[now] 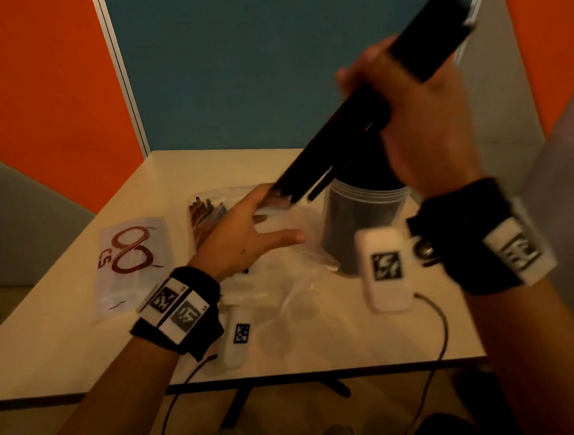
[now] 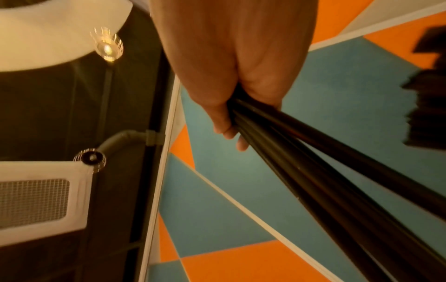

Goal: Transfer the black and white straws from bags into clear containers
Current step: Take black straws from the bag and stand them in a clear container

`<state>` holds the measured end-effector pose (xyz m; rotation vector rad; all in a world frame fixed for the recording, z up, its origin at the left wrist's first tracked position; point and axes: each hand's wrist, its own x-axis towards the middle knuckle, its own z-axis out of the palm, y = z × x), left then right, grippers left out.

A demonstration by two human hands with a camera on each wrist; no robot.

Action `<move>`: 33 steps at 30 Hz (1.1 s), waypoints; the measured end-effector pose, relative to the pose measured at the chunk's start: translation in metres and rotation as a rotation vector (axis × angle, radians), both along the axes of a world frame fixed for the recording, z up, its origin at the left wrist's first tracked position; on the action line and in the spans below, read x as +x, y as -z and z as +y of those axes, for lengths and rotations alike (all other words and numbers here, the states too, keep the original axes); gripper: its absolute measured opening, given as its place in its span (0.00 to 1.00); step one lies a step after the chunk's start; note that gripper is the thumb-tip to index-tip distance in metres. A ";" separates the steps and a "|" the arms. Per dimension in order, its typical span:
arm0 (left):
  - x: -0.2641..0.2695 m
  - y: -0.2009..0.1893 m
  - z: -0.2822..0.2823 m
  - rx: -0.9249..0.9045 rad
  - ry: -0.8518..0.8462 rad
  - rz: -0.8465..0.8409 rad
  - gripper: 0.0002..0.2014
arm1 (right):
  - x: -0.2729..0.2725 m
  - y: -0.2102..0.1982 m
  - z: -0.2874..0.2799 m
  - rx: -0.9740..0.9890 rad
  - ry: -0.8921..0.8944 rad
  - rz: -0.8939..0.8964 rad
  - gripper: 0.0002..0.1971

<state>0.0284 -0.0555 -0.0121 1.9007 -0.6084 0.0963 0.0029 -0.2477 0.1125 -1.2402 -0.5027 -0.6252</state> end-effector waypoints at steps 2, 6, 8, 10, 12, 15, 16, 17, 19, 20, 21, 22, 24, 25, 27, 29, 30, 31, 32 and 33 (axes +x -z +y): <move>0.003 0.001 0.008 0.166 -0.030 -0.035 0.32 | 0.005 -0.018 -0.029 0.069 0.068 -0.076 0.04; 0.016 0.021 0.022 0.793 -0.004 0.031 0.43 | 0.026 -0.016 -0.065 0.091 0.283 -0.024 0.05; 0.022 0.033 0.024 0.943 0.038 0.131 0.44 | 0.036 -0.003 -0.071 0.078 0.382 0.031 0.04; 0.025 0.037 0.023 0.960 0.044 0.148 0.41 | 0.042 0.011 -0.073 0.061 0.437 0.076 0.03; 0.025 0.036 0.021 0.935 0.053 0.115 0.37 | 0.047 0.024 -0.075 0.087 0.466 0.137 0.10; 0.025 0.038 0.022 0.915 0.067 0.100 0.32 | 0.050 0.039 -0.074 -0.003 0.543 0.212 0.24; 0.025 0.040 0.023 0.908 0.070 0.100 0.31 | 0.052 0.043 -0.074 -0.059 0.583 0.219 0.29; 0.025 0.041 0.024 0.900 0.074 0.098 0.30 | 0.054 0.046 -0.074 -0.115 0.615 0.227 0.36; 0.024 0.042 0.024 0.880 0.083 0.098 0.29 | 0.055 0.050 -0.072 -0.195 0.632 0.242 0.50; 0.023 0.043 0.025 0.869 0.089 0.096 0.28 | 0.056 0.051 -0.073 -0.226 0.627 0.242 0.55; 0.023 0.044 0.025 0.859 0.094 0.095 0.27 | 0.058 0.052 -0.073 -0.259 0.629 0.232 0.57; 0.023 0.045 0.026 0.851 0.097 0.095 0.27 | 0.060 0.055 -0.075 -0.290 0.638 0.214 0.59; 0.023 0.046 0.028 0.836 0.100 0.098 0.27 | 0.060 0.054 -0.073 -0.310 0.647 0.175 0.58; 0.023 0.046 0.029 0.827 0.102 0.100 0.27 | 0.059 0.052 -0.072 -0.324 0.663 0.155 0.54; 0.024 0.045 0.031 0.808 0.105 0.100 0.27 | 0.058 0.049 -0.072 -0.443 0.755 0.155 0.34; 0.024 0.044 0.031 0.795 0.103 0.097 0.26 | 0.055 0.049 -0.072 -0.585 0.832 0.171 0.15; 0.024 0.043 0.031 0.791 0.103 0.097 0.26 | 0.054 0.050 -0.072 -0.646 0.838 0.181 0.12; 0.024 0.043 0.032 0.787 0.104 0.097 0.26 | 0.054 0.051 -0.071 -0.706 0.828 0.203 0.11; 0.025 0.043 0.032 0.783 0.106 0.096 0.26 | 0.054 0.053 -0.071 -0.750 0.791 0.229 0.12; 0.025 0.042 0.032 0.778 0.109 0.092 0.26 | 0.053 0.054 -0.069 -0.764 0.736 0.254 0.16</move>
